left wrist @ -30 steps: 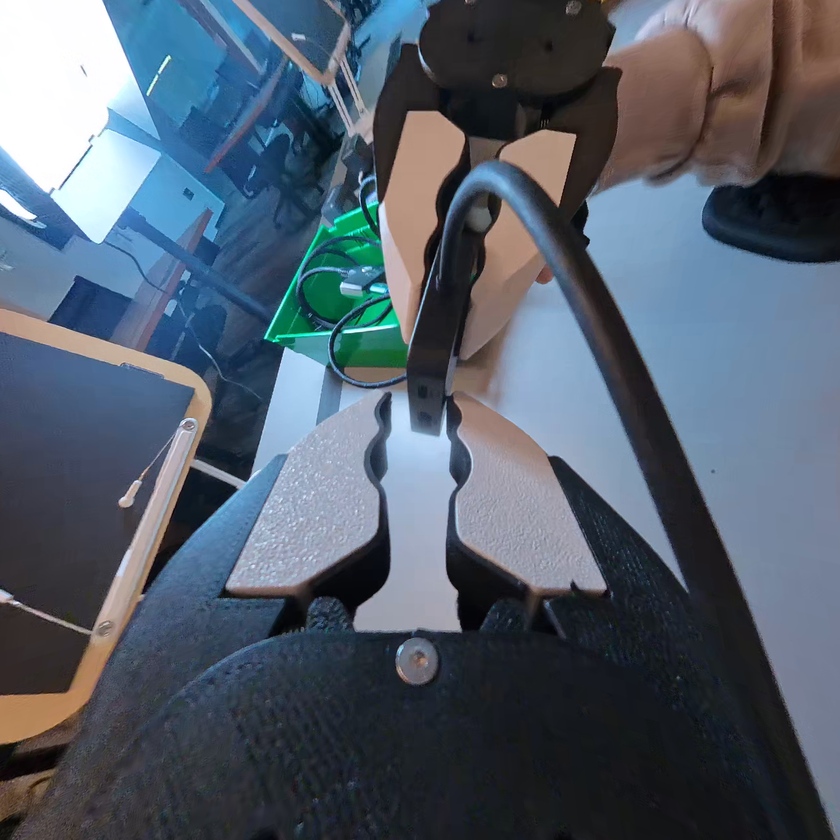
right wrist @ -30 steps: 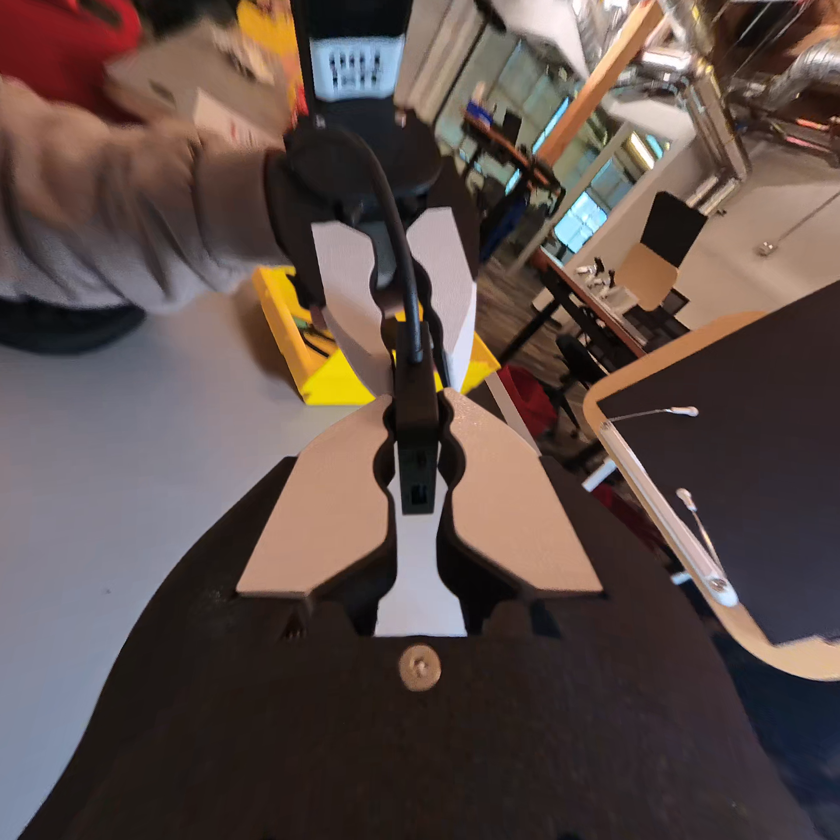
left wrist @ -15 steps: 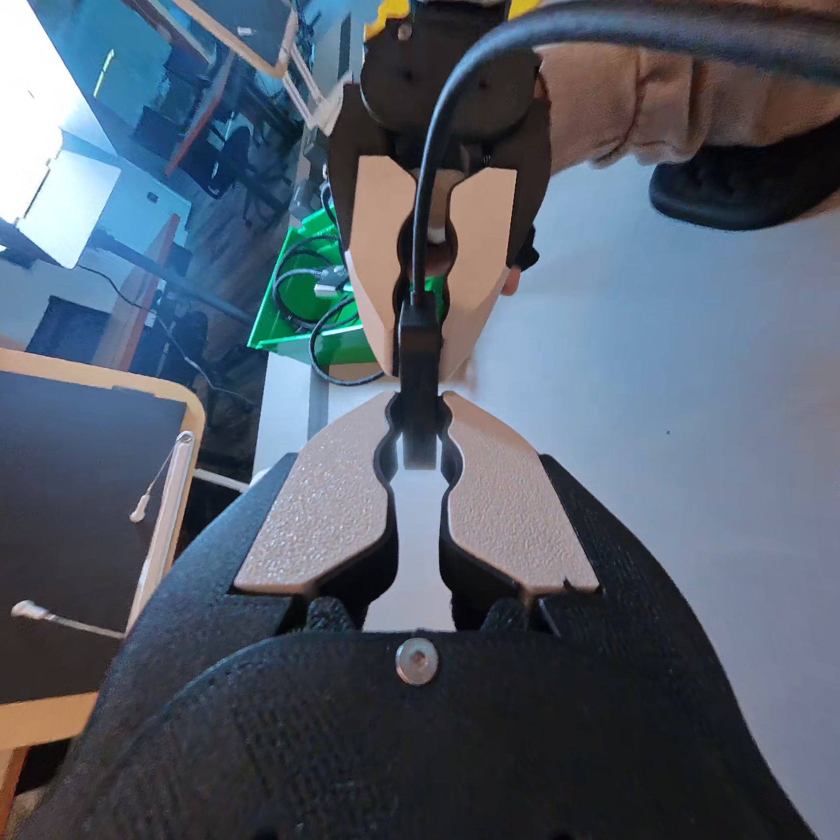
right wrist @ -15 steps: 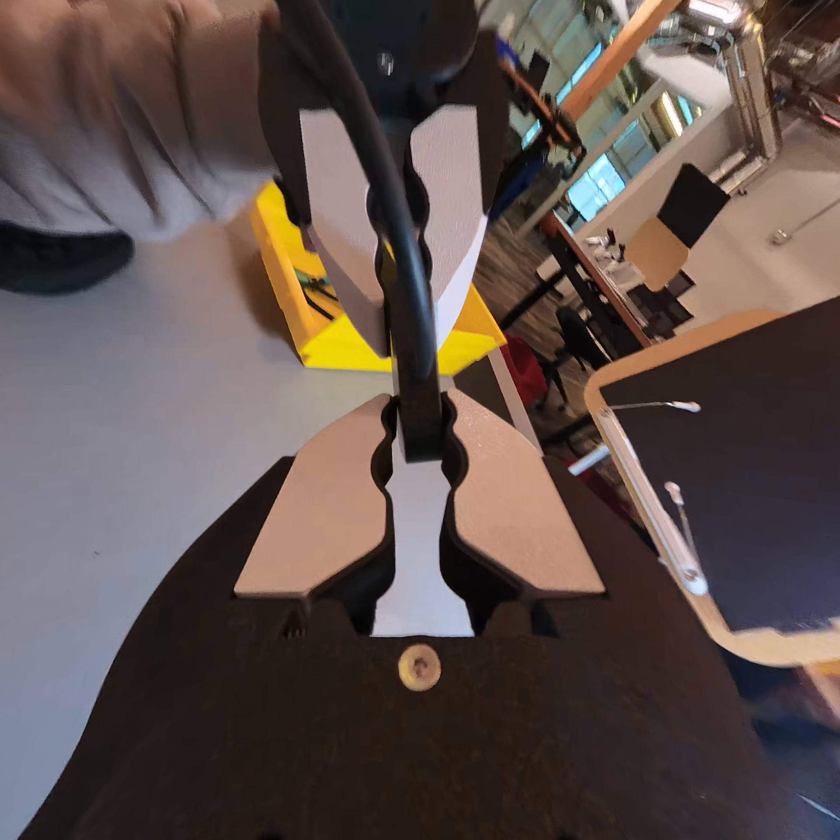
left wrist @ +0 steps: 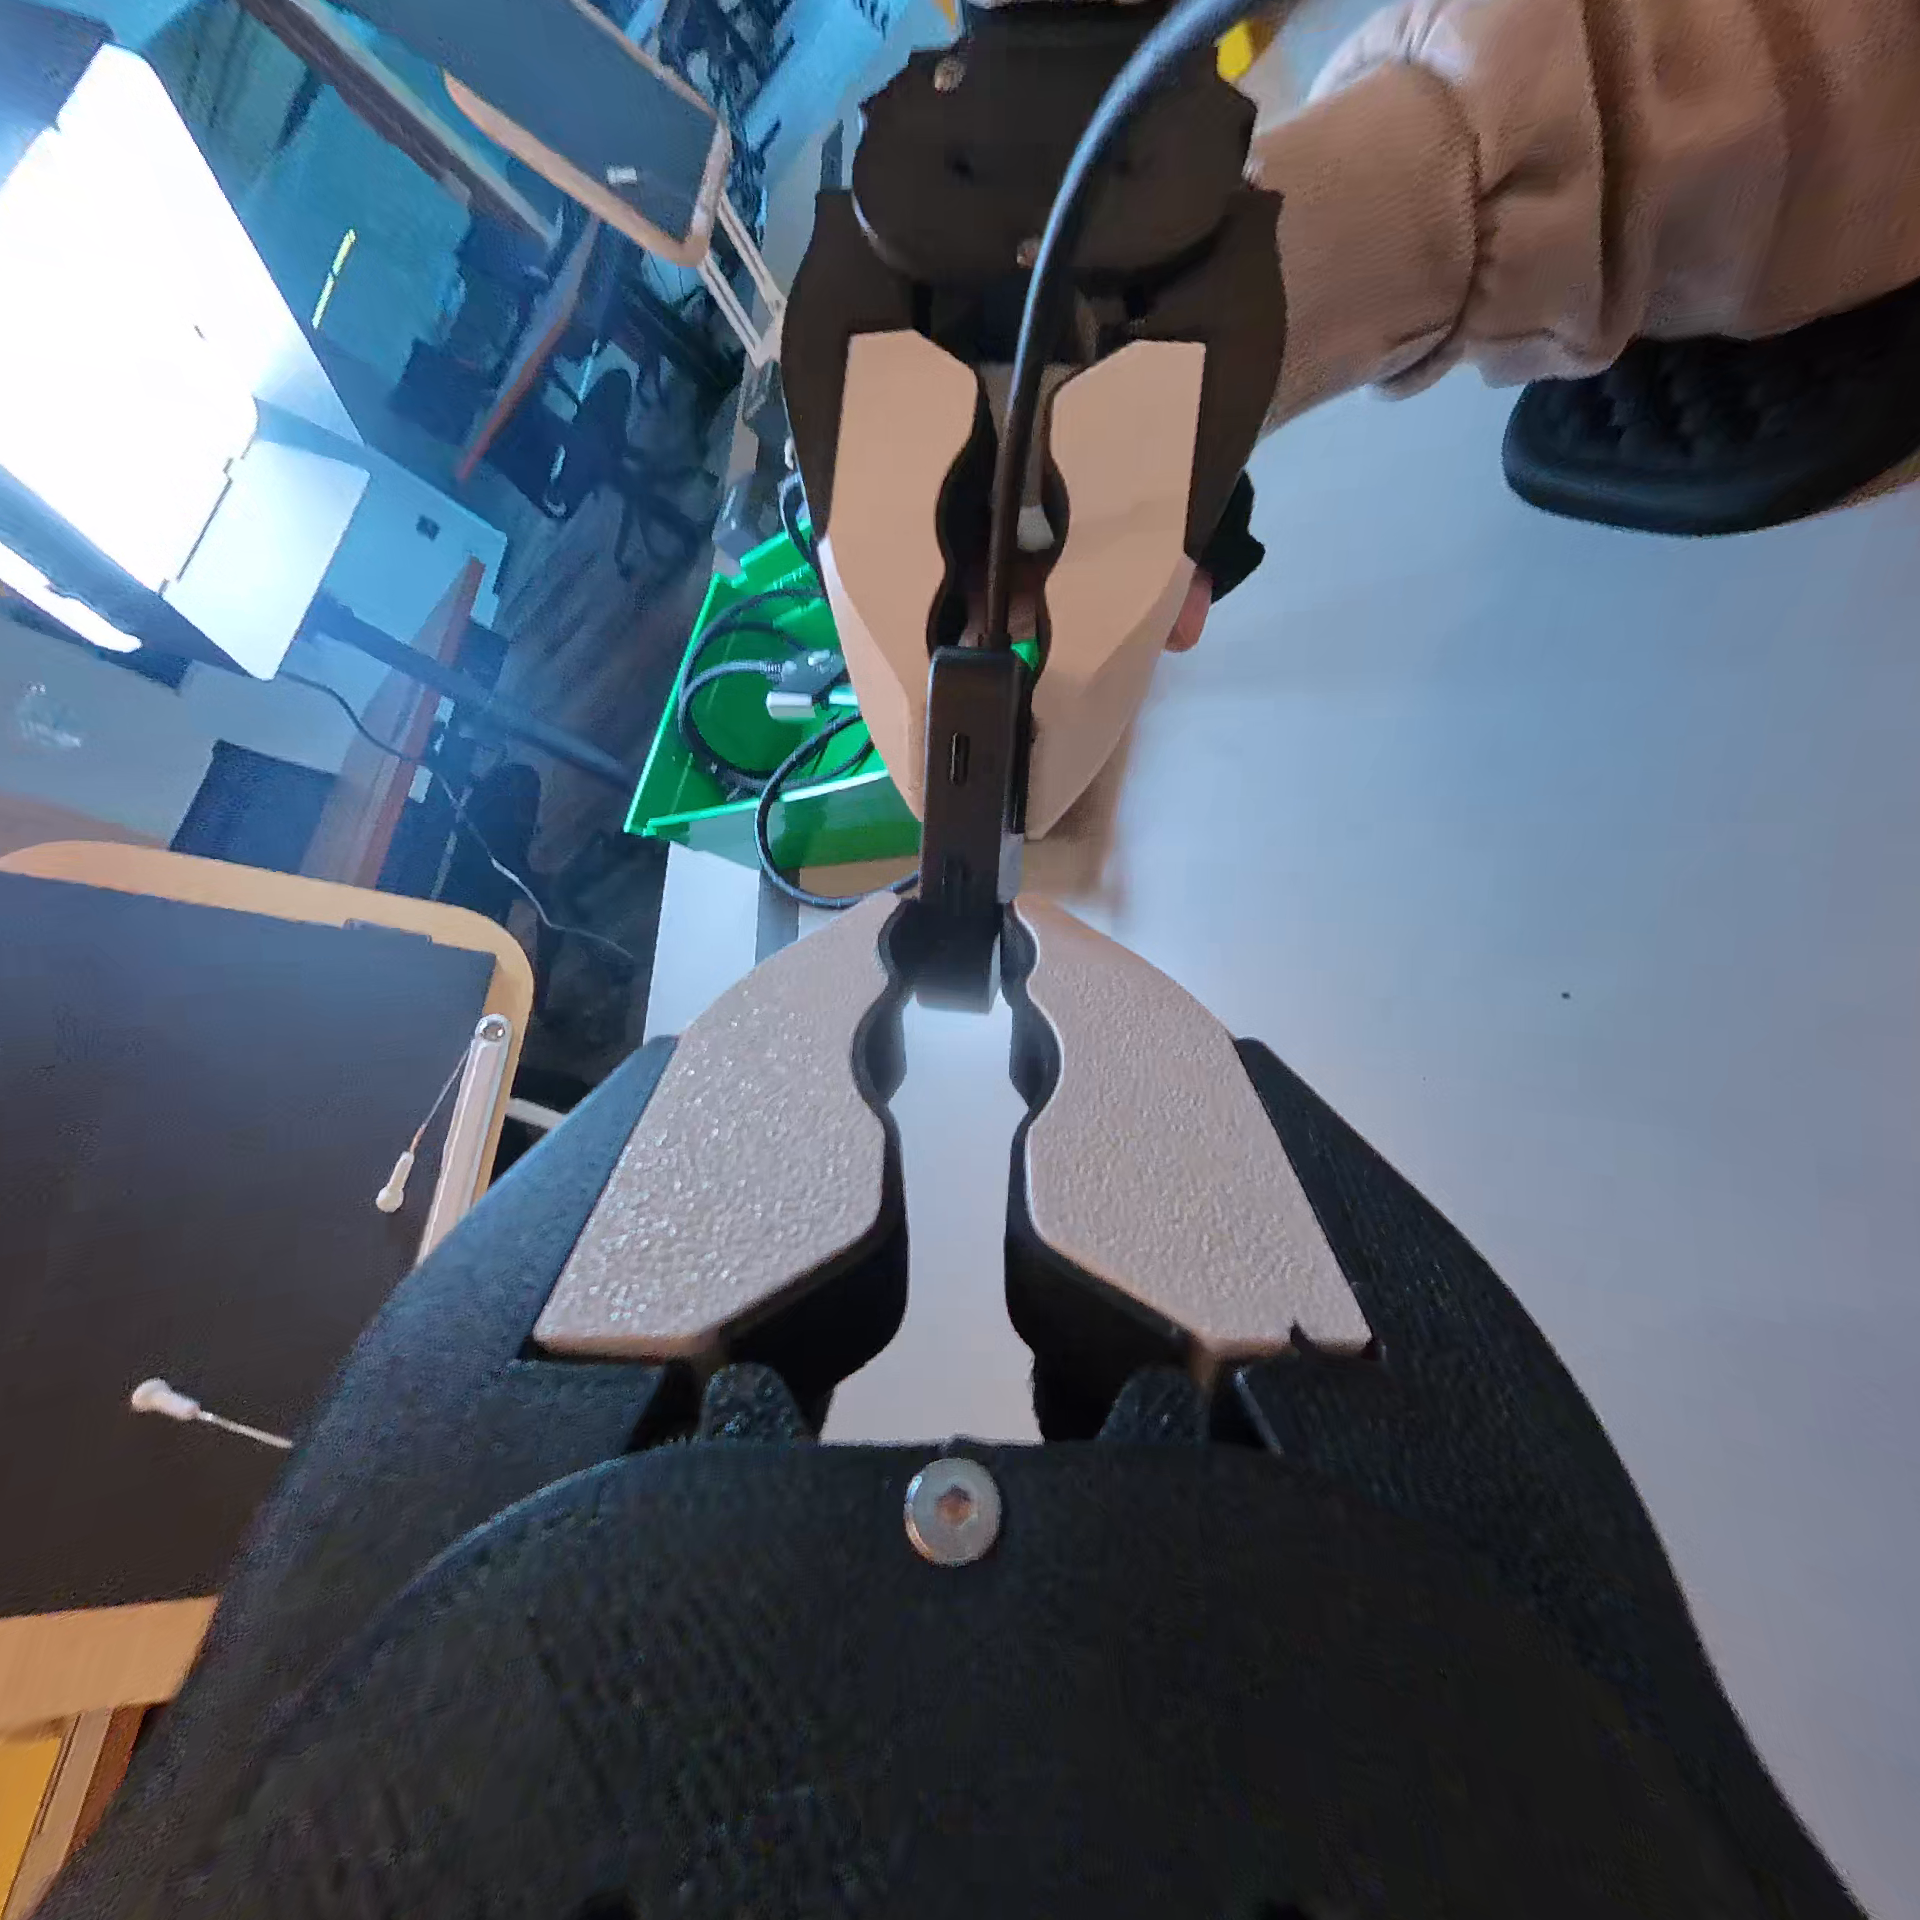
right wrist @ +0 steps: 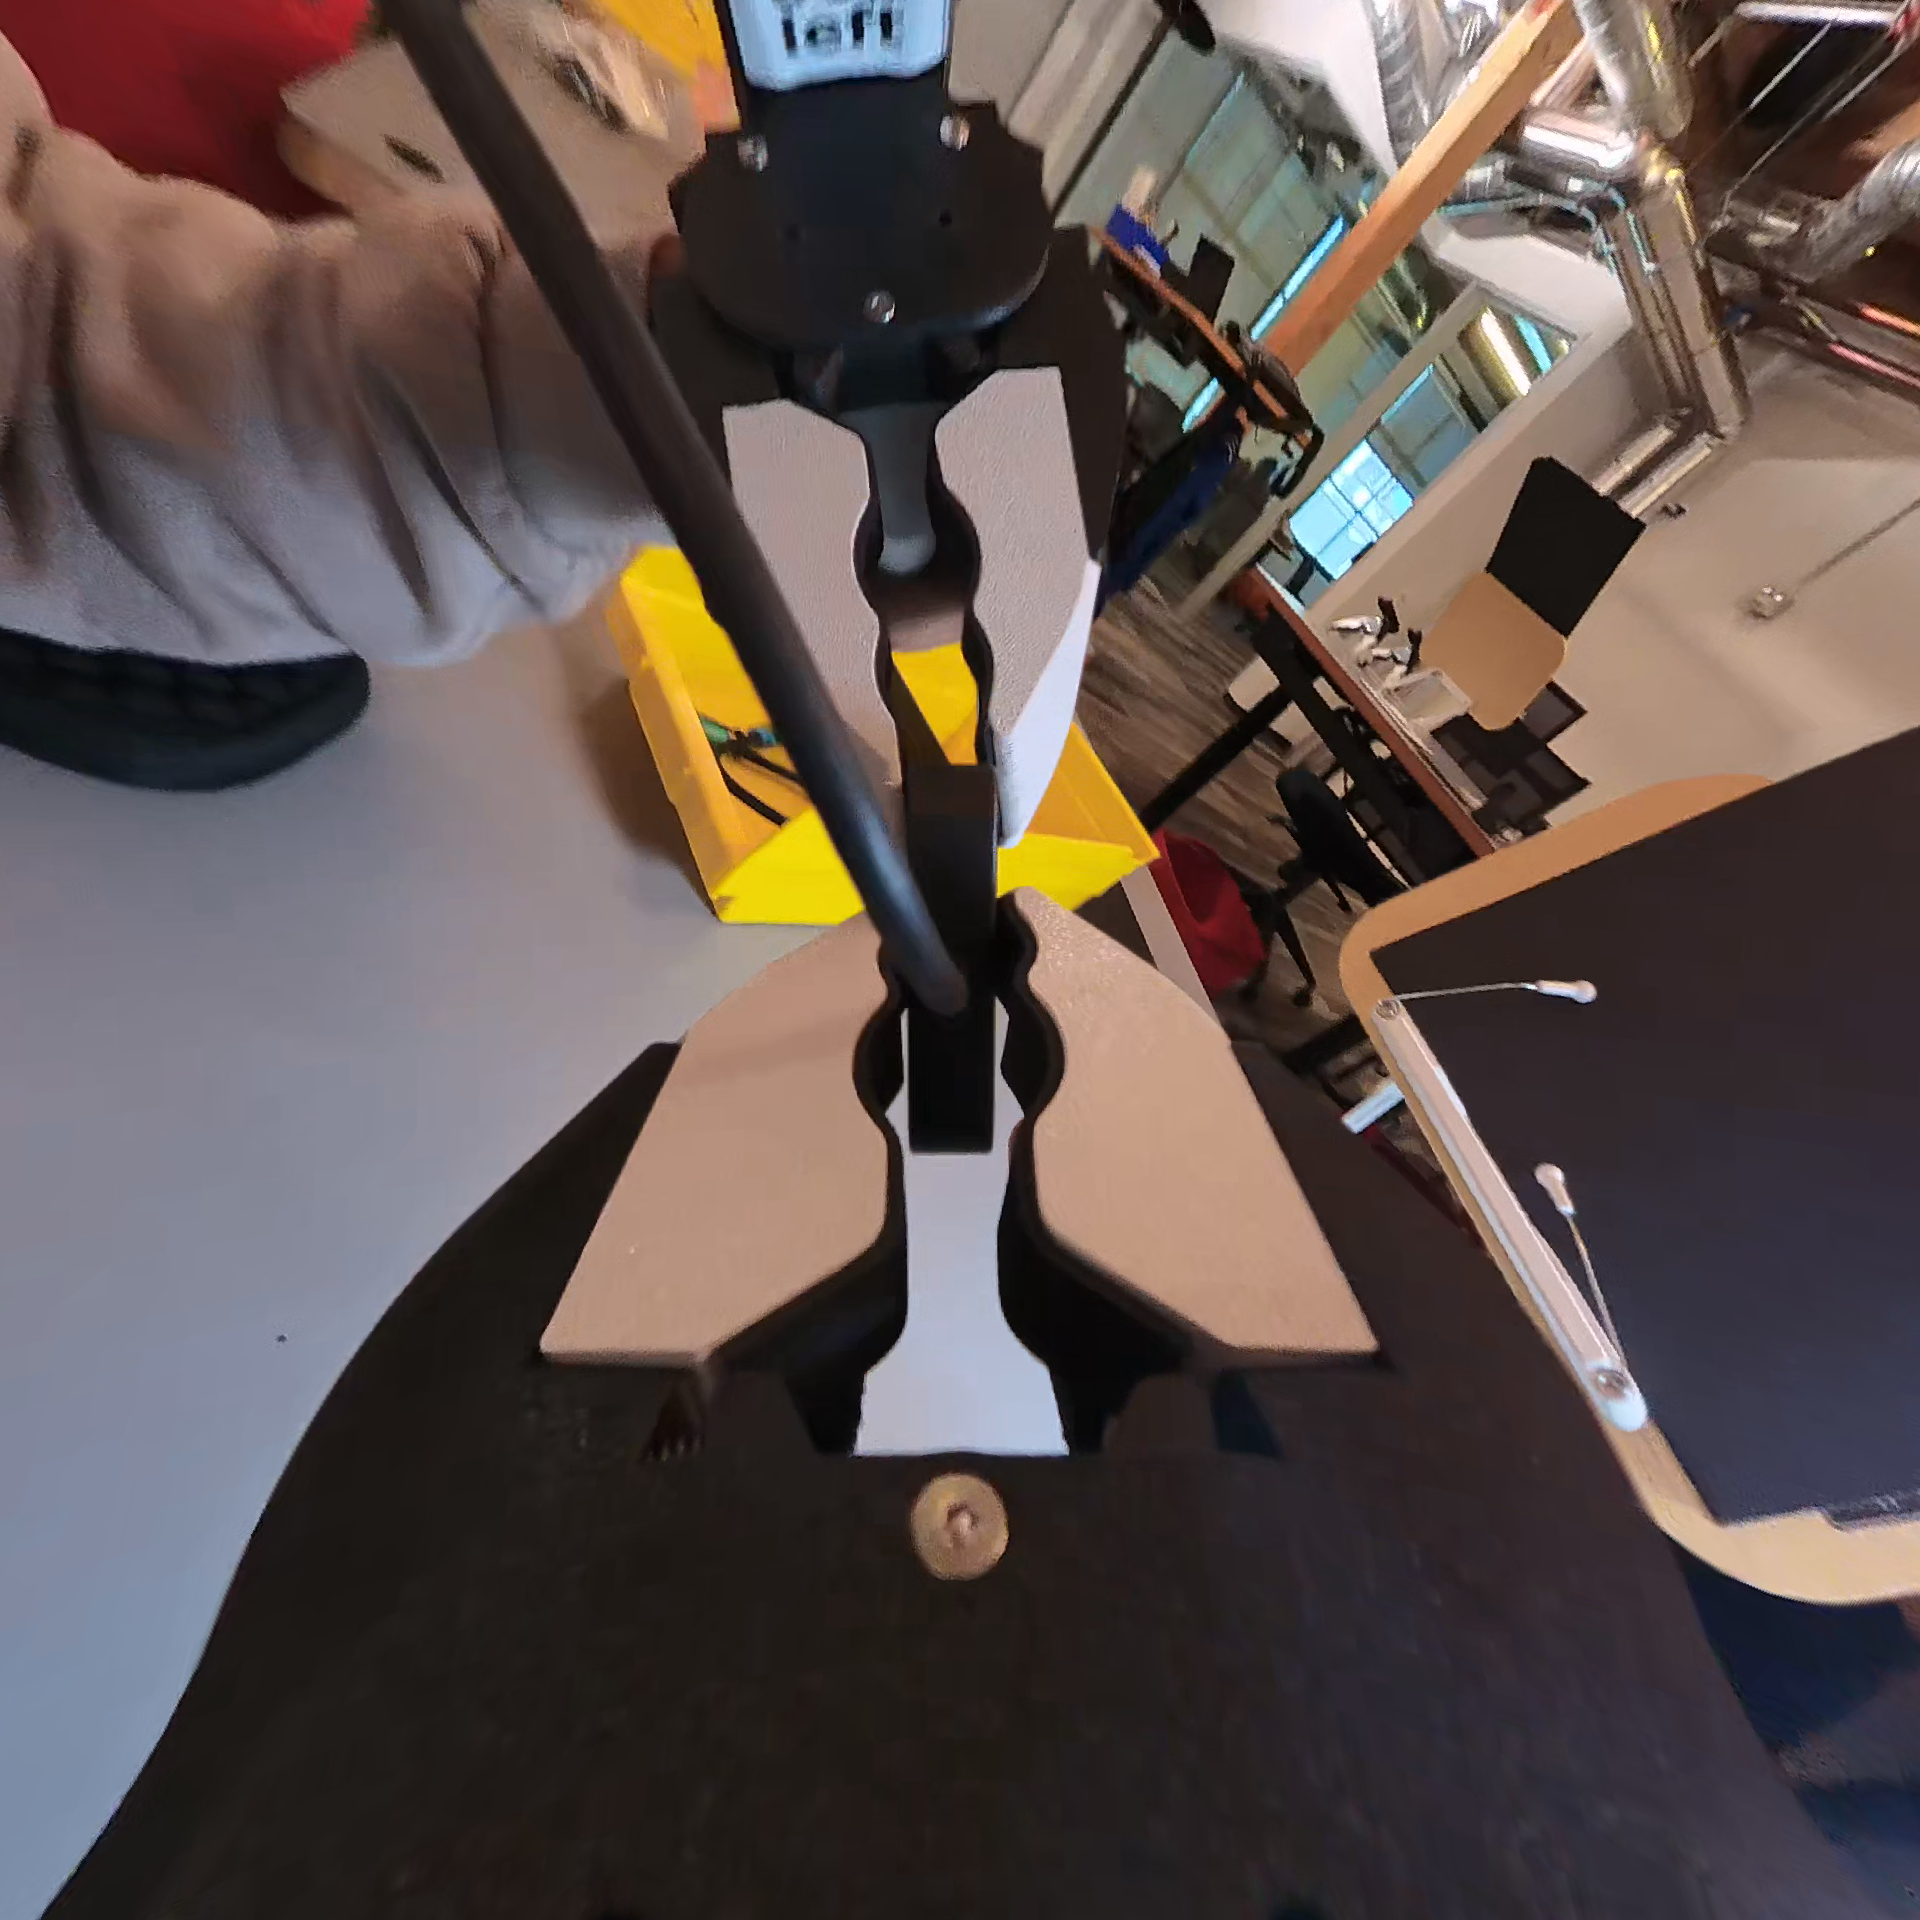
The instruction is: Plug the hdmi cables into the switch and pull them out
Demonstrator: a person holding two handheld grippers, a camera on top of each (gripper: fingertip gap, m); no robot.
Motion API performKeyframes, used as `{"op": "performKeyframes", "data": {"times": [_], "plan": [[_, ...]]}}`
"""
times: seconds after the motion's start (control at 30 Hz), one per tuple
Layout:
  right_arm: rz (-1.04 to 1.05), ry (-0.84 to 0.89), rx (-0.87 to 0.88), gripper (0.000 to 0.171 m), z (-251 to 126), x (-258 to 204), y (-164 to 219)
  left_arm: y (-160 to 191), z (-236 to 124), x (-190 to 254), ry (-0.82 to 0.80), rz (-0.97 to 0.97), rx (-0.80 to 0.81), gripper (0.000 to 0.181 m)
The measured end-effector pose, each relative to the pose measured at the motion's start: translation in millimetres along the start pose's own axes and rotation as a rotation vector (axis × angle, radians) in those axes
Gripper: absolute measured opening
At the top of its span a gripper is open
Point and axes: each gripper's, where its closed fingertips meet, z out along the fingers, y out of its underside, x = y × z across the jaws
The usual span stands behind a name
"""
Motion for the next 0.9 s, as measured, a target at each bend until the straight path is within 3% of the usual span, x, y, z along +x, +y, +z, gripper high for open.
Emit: {"op": "performKeyframes", "data": {"times": [0.13, 0.3, 0.47, 0.8, 0.9], "plan": [[0.048, -0.024, 0.085, 0.016, -8.7, 1.8, -14.3, -21.1, -6.8, 1.0, 0.016, -0.002, 0.147, 0.014], [0.079, -0.020, 0.073, 0.026, -8.8, 3.8, -12.7, -35.1, -15.5, 0.3, 0.039, -0.038, 0.296, 0.014], [0.047, -0.015, 0.098, 0.019, -5.1, -0.4, -20.7, -40.5, -10.3, 2.1, 0.071, -0.085, 0.399, 0.014], [-0.023, 0.085, -0.063, 0.015, 2.3, 10.1, -1.1, -15.9, -1.5, -10.2, 0.021, -0.112, 0.270, 0.016], [0.007, 0.139, -0.111, 0.015, -3.3, 23.7, 10.2, -0.1, -21.9, -35.6, -0.088, -0.148, 0.209, 0.016]]}}
